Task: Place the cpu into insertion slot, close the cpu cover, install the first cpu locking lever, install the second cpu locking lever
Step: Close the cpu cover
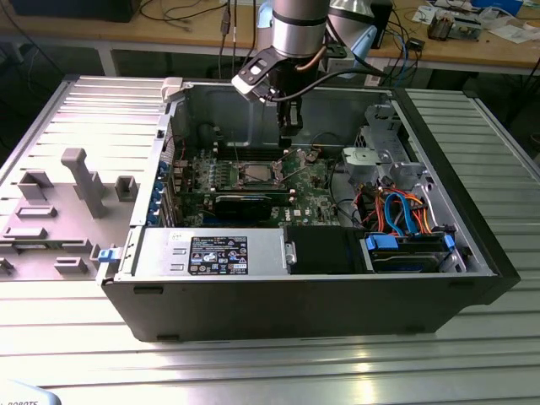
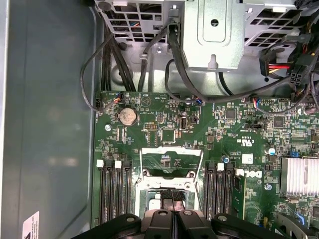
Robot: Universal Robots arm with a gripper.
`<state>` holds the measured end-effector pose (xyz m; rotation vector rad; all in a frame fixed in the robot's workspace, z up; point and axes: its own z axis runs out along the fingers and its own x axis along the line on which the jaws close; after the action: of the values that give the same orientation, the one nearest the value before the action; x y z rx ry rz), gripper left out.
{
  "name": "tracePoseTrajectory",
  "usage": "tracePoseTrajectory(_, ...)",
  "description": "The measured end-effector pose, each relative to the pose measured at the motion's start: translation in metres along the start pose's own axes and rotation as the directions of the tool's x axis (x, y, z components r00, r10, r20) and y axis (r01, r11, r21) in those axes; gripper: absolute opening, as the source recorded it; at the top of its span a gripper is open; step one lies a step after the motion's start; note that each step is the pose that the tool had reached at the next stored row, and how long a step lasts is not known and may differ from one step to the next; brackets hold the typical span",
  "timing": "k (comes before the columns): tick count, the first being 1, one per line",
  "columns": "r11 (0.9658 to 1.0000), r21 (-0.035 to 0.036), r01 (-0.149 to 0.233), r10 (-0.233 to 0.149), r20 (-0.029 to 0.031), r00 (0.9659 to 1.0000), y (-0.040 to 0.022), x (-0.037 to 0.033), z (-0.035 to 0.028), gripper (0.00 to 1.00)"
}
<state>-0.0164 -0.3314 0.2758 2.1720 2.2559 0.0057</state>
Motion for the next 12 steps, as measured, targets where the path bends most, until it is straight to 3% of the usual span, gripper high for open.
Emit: tracePoseTrajectory(12, 1.0000, 0.0000, 0.000, 0.000, 0.0000, 1.0000, 0.0023, -0.0001, 0.0000, 0.11)
